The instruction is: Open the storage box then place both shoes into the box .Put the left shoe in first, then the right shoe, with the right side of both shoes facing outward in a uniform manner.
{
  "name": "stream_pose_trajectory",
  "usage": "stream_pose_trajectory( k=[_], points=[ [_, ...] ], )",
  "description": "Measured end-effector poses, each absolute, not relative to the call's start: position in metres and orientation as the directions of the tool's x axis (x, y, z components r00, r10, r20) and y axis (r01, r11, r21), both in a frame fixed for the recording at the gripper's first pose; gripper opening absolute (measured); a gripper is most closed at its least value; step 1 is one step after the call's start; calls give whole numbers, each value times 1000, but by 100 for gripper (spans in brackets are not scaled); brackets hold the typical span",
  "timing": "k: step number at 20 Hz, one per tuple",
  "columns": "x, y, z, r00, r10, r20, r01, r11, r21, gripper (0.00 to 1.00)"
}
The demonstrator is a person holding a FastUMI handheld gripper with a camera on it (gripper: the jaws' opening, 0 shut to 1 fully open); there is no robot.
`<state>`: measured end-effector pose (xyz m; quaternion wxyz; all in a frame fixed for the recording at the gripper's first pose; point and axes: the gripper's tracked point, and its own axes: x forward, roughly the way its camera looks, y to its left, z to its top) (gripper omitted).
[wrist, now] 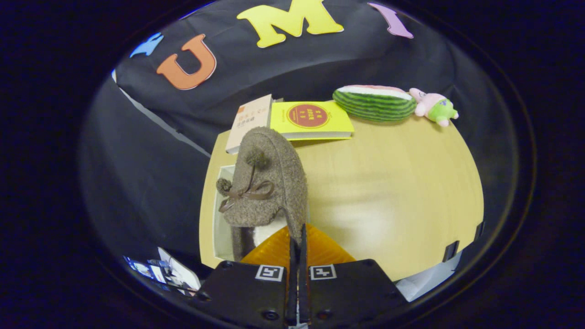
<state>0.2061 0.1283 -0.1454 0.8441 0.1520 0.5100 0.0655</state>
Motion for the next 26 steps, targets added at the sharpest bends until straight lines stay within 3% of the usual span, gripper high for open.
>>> stream_pose_trajectory(
  k=[9, 17, 19, 20, 23, 26],
  points=[
    [219, 181, -196, 476, 281, -833, 70, 932, 354, 8],
    [225, 179, -216, 581, 247, -776, 67, 935, 348, 9],
    [227, 174, -211, 638, 237, -733, 45, 939, 342, 18],
    [228, 167, -205, 684, 209, -699, 38, 947, 320, 32],
    [224, 169, -179, 780, 250, -573, -77, 948, 309, 59],
    [208, 154, -155, 832, 259, -490, -108, 943, 315, 91]
  ],
)
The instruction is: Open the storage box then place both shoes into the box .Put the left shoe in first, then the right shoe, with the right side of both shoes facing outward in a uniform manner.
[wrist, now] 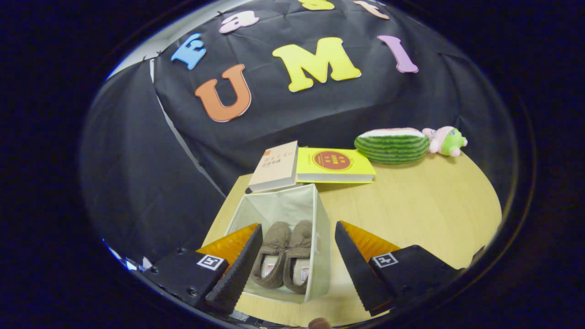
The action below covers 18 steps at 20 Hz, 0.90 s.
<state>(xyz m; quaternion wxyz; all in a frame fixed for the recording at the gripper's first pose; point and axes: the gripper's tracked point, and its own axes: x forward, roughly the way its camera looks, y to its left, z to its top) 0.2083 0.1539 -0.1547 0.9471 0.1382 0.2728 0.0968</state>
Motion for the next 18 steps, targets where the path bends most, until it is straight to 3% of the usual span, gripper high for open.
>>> stream_pose_trajectory(
  k=[1, 8, 18],
  points=[
    [207, 148, -147, 852, 252, -459, -118, 946, 302, 100],
    [164, 93, -75, 972, 126, -198, -98, 984, 149, 100],
    [54, 21, 29, 999, -26, 38, 22, 995, 101, 100]
  ],
)
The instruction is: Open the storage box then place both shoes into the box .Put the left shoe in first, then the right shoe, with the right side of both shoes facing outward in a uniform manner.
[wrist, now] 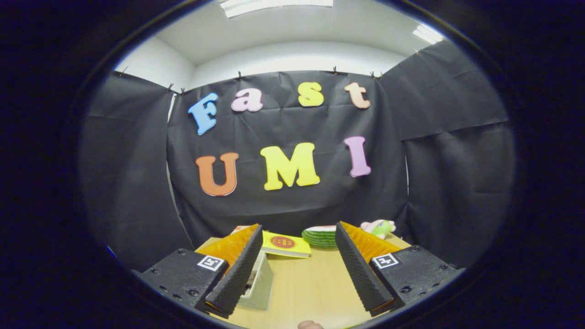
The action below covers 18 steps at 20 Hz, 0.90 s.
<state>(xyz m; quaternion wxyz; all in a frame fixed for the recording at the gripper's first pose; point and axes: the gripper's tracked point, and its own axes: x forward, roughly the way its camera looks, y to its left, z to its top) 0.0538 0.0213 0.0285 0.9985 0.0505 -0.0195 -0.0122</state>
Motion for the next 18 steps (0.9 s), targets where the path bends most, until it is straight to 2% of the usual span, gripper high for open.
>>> stream_pose_trajectory(
  k=[3, 7, 11, 18],
  points=[
    [16, 18, 43, 993, -13, 120, 4, 997, 75, 100],
    [-31, 1, 10, 992, -61, 114, 60, 998, 17, 100],
    [-56, -17, -10, 994, -87, 63, 84, 995, 49, 100],
    [-92, -36, 12, 982, -88, 167, 79, 995, 56, 100]
  ],
)
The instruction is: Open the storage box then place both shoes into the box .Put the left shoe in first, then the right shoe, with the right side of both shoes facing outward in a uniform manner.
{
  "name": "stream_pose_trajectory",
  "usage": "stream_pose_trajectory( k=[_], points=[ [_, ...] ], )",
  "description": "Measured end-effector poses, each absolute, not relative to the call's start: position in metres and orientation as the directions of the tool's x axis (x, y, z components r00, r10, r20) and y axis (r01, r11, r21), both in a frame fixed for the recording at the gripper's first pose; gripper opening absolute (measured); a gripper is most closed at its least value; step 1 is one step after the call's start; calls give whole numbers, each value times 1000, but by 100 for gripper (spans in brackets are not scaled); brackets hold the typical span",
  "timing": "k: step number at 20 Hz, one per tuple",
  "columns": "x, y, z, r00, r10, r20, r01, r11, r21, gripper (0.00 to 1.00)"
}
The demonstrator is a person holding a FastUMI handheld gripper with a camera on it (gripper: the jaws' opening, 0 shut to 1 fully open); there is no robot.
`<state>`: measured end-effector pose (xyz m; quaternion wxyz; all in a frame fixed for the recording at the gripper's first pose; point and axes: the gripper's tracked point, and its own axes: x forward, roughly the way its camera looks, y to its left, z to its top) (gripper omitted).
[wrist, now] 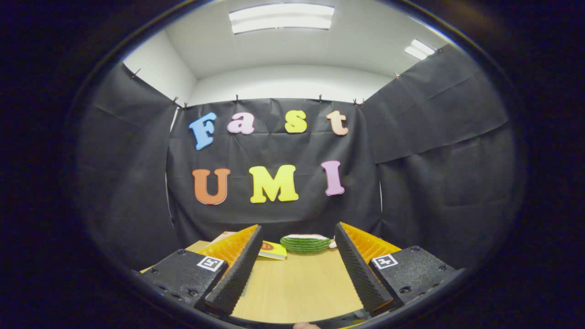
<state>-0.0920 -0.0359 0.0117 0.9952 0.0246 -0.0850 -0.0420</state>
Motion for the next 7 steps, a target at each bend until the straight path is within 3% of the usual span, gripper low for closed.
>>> stream_pose_trajectory(
  k=[7],
  points=[
    [-94, -40, -6, 992, -43, 122, 32, 995, 93, 100]
  ],
)
